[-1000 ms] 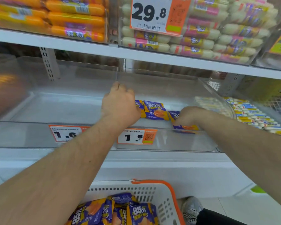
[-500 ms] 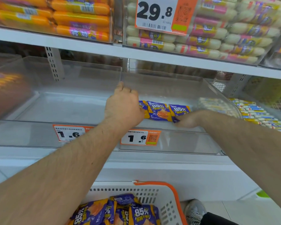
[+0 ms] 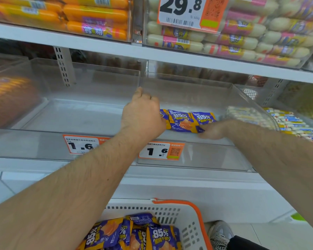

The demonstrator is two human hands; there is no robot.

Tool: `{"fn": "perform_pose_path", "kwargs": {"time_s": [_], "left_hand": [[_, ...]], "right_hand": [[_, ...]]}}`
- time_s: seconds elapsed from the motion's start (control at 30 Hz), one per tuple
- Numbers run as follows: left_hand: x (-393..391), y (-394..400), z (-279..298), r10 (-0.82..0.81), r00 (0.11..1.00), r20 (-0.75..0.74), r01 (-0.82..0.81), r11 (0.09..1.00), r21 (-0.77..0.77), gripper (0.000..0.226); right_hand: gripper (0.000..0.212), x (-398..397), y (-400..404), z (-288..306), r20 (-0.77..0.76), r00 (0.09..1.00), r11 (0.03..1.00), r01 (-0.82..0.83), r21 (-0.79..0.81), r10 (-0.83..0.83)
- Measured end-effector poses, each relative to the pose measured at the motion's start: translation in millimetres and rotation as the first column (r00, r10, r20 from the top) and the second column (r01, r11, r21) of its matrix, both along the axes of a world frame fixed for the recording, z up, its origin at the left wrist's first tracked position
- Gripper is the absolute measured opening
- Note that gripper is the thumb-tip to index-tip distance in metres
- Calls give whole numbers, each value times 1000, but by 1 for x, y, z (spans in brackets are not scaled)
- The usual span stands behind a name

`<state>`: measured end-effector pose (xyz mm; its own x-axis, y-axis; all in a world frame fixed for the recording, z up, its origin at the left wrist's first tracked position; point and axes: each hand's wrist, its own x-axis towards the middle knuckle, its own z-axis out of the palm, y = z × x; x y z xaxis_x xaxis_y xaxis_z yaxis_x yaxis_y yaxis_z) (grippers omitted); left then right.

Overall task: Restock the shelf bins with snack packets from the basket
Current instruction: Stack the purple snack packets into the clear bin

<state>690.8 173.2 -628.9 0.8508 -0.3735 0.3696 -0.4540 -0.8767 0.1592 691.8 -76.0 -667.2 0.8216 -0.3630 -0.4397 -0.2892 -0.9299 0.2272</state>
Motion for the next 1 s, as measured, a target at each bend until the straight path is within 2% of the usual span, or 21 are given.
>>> {"fn": "perform_pose_path", "kwargs": {"time_s": [0.27,0.33,0.43,0.5,0.6,0.7,0.77,0.83,0.9,0.97,1.0], "left_hand": [[1,0,1,-15,1000,-9,16,1000,18,57],[1,1,2,-32,999,-12,32,999,16,58],[-3,6,7,-88,995,-42,87,996,-28,59],[-11,12,10,-142,988,-67,136,987,-86,55],[-30,25,7,-209,977,41,212,967,-140,44],[-52,46,-4,-273,942,195,312,925,-215,37],[-64,63,-13,-324,912,253,383,893,-236,41],[-74,79,-28,-380,902,206,420,881,-215,45],[-82,94,-47,-420,905,70,425,882,-204,46],[-88,106,-66,-419,905,-81,400,899,-177,46],[-91,111,-75,-397,904,-158,374,914,-157,44]], "right_hand": [[42,-25,26,28,118,992,981,-58,184,37],[40,-24,25,30,114,993,984,-31,173,12],[31,-31,34,40,287,956,990,18,137,-57],[21,-39,49,47,478,876,993,7,122,-65],[9,-58,76,46,768,639,991,-61,117,-51],[5,-76,111,33,925,376,960,-275,55,54],[9,-89,135,19,966,243,913,-407,17,91],[15,-101,153,0,979,175,871,-492,-9,109],[23,-110,169,-24,980,143,835,-550,-36,136],[30,-117,181,-52,979,168,801,-599,8,116],[32,-121,185,-67,973,216,786,-614,70,82]]}}
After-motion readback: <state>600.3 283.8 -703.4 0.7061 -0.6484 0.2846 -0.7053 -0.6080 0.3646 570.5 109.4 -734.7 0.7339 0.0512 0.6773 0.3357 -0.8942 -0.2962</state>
